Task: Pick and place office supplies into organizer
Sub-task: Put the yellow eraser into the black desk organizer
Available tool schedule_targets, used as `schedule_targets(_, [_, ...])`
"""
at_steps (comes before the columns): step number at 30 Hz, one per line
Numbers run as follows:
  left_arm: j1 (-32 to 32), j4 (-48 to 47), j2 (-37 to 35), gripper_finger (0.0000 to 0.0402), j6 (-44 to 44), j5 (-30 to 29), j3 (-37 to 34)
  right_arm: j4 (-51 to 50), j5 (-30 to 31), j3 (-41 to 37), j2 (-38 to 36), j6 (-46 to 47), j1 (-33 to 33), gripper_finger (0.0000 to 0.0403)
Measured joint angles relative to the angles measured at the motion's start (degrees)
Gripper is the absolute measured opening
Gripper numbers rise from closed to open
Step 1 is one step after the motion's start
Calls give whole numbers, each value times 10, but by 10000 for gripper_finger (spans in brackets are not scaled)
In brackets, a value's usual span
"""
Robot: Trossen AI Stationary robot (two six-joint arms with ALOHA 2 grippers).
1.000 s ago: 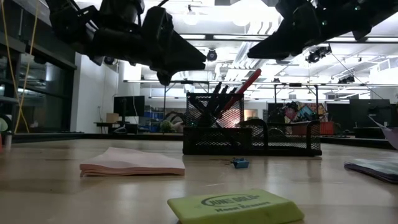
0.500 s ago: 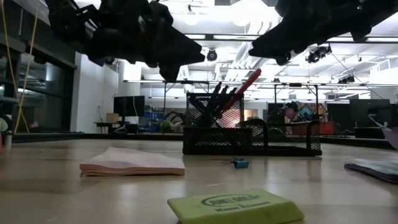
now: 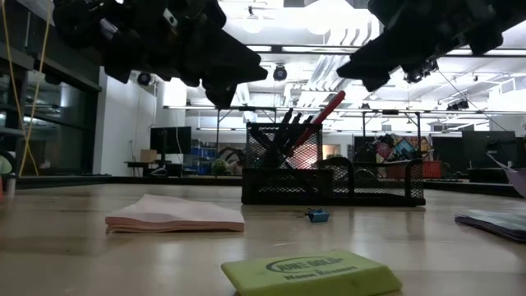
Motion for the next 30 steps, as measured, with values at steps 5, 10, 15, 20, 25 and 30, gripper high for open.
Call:
schedule_targets(5, [-25,0,0,133,-14,-22,0,56,-2,0,80,-10,37,155])
schedule_targets(10, [-57,-1,0,133,-12,-60,0,167,-1,0,162,-28,83,163])
schedule_targets(15, [-76,-5,0,133,-17,-97,0,227,46,2,223,-15,142,164])
schedule_targets(20, [-90,-15,0,133,-15,-116,0,241,141,31,282,-26,214,165])
schedule_targets(25, [-89,-13,0,133,-58,-134,0,241,197,84,350,-12,249,177])
schedule_targets(30, [-89,-23,0,133,-57,-133,0,236,166,134,398,-3,251,192])
